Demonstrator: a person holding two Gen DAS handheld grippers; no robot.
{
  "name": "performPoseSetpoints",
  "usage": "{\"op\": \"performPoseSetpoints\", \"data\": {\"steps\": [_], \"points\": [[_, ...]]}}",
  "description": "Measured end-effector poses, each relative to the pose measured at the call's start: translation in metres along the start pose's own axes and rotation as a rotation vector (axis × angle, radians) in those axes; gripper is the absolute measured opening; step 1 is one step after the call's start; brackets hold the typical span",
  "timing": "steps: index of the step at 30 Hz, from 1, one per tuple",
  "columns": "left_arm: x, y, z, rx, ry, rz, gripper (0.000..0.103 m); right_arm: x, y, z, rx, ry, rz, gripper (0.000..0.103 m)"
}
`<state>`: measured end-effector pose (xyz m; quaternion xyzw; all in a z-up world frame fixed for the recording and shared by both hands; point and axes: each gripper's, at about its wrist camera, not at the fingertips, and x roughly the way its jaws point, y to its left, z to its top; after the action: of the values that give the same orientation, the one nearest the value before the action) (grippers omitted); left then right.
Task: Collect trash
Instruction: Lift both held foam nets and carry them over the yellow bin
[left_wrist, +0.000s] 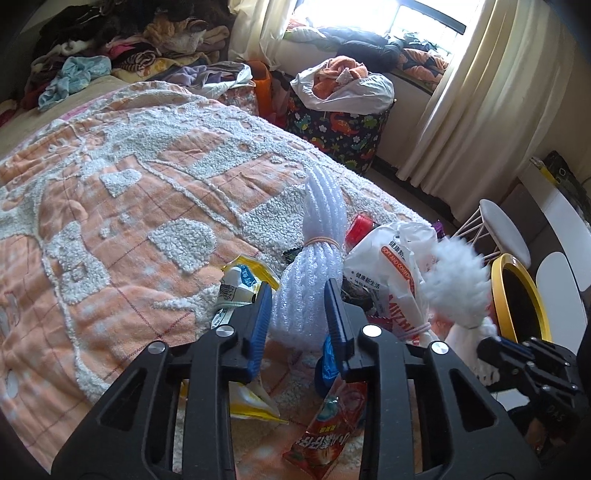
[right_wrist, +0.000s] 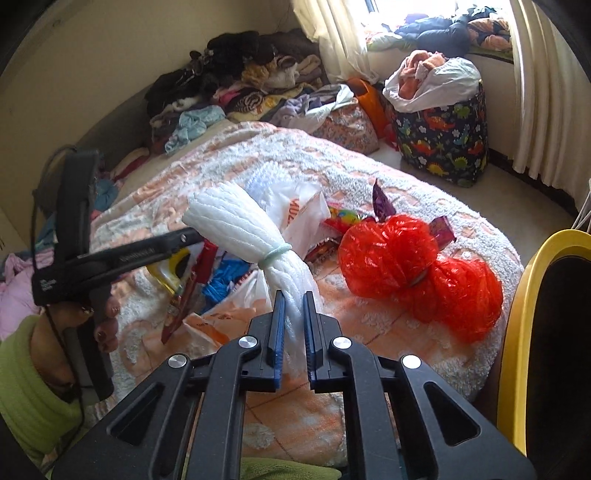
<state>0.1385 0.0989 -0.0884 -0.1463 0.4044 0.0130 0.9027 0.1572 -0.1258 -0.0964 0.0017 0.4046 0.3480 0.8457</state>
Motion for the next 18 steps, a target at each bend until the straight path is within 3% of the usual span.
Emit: {"op": "performPoseSetpoints", "data": {"steps": [5,18], "points": [[-0.003,-0.004,-0.001,0.01,-0.005,-0.013,0.01,-0.022,0.001,0.0,0.008,-0.067,0.008,0.009],[-0.045,-0.028,0.013,0.008,-0.146,-0.094,0.009,-0.067,-0.011,0.003,0.048,-0.181,-0.004,0.009]]}}
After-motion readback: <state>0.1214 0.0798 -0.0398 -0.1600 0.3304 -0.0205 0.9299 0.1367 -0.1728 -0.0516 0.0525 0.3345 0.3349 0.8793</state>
